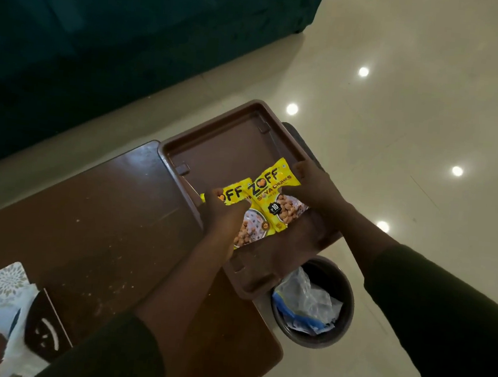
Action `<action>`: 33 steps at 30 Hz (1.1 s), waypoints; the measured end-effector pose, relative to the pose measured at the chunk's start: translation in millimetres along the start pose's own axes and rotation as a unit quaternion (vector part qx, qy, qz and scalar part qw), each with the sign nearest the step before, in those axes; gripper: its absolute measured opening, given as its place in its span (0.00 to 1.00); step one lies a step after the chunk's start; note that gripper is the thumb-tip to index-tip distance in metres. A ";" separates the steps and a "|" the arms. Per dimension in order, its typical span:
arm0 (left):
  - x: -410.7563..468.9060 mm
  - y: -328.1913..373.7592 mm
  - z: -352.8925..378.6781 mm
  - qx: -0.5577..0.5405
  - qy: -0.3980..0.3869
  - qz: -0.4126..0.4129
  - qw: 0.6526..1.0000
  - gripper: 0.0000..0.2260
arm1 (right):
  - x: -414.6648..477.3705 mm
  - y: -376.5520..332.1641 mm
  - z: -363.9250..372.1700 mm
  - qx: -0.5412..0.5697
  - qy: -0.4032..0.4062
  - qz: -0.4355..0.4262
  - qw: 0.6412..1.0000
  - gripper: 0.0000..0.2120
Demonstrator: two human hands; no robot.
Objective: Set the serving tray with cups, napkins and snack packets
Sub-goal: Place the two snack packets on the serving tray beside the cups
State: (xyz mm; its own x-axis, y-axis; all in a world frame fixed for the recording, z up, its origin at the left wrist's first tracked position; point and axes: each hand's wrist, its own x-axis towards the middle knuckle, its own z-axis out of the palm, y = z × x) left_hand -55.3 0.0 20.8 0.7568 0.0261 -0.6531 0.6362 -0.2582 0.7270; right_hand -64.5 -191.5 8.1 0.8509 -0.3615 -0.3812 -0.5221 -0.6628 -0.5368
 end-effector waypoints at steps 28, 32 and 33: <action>3.5 -15.9 -9.4 0.092 0.040 0.099 0.990 0.17 | -8.4 22.2 -10.9 0.326 -0.136 0.114 0.929 0.19; 3.1 -3.0 -50.6 0.068 0.098 0.134 0.984 0.15 | -4.5 -5.4 -17.9 0.350 -0.078 0.107 0.927 0.16; 1.8 -2.5 -63.1 0.060 0.106 0.135 0.983 0.14 | -5.2 -17.0 -16.4 0.352 -0.079 0.097 0.928 0.17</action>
State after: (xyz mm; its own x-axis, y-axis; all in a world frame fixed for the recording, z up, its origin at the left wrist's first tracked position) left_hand -46.1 61.7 31.1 0.9183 0.1387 -0.3708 0.3946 -0.3945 0.8298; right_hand -59.1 -189.1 31.5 0.7469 -0.2914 -0.5976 -0.6205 0.0175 -0.7840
